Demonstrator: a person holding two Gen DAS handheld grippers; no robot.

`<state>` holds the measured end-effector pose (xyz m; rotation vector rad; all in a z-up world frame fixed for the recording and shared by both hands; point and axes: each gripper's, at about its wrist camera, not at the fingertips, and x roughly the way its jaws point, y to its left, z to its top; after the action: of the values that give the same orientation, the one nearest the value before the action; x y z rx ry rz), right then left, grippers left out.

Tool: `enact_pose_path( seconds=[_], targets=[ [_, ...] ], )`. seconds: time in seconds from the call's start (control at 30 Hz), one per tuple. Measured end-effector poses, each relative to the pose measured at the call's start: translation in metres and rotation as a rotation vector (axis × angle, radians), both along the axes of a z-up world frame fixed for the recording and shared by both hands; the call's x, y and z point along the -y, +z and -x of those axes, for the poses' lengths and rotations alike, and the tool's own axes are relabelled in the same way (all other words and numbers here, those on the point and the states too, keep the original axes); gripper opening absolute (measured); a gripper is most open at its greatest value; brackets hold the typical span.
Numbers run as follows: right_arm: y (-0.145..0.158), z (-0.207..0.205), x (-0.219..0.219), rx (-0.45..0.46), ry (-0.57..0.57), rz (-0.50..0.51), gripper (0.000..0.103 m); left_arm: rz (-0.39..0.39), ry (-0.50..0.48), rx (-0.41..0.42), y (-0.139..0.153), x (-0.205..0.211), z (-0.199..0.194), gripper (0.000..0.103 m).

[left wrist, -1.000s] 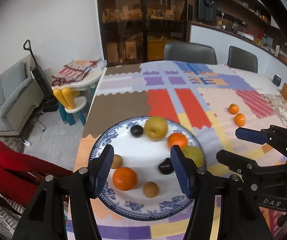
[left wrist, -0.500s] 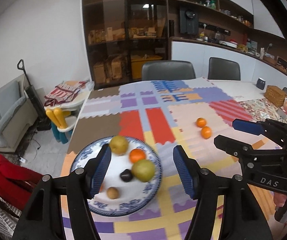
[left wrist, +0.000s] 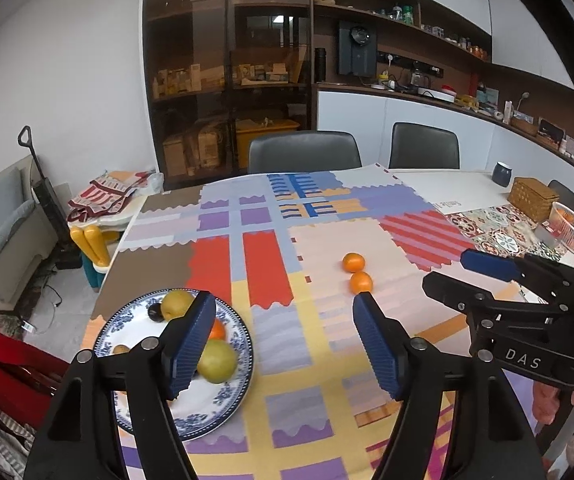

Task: Organize fruits
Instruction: 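Move both tools toward the two small mandarins on the table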

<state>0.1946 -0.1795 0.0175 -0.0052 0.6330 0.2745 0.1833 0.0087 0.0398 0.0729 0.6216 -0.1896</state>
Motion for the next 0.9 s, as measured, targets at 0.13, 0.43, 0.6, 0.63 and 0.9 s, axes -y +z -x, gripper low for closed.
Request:
enact_pose_path(
  seconds=[0.13, 0.43, 0.6, 0.63, 0.9],
  targets=[
    [-0.009, -0.009, 0.012, -0.022, -0.03, -0.005, 0.059, -0.017, 0.025, -0.014, -0.009, 0.007, -0.011, 0.071],
    [-0.037, -0.04, 0.021, -0.081, -0.07, 0.005, 0.059, -0.029, 0.048, -0.086, -0.042, 0.012, -0.043, 0.071],
    [-0.058, -0.063, 0.02, -0.131, -0.074, -0.006, 0.059, -0.052, 0.046, -0.12, -0.063, 0.015, -0.058, 0.071],
    [-0.062, -0.068, 0.02, -0.14, -0.075, -0.008, 0.059, -0.053, 0.046, -0.127, -0.066, 0.016, -0.062, 0.071],
    [-0.093, -0.109, 0.012, -0.218, -0.069, -0.009, 0.059, -0.061, 0.035, -0.17, -0.089, 0.022, -0.094, 0.071]
  ],
)
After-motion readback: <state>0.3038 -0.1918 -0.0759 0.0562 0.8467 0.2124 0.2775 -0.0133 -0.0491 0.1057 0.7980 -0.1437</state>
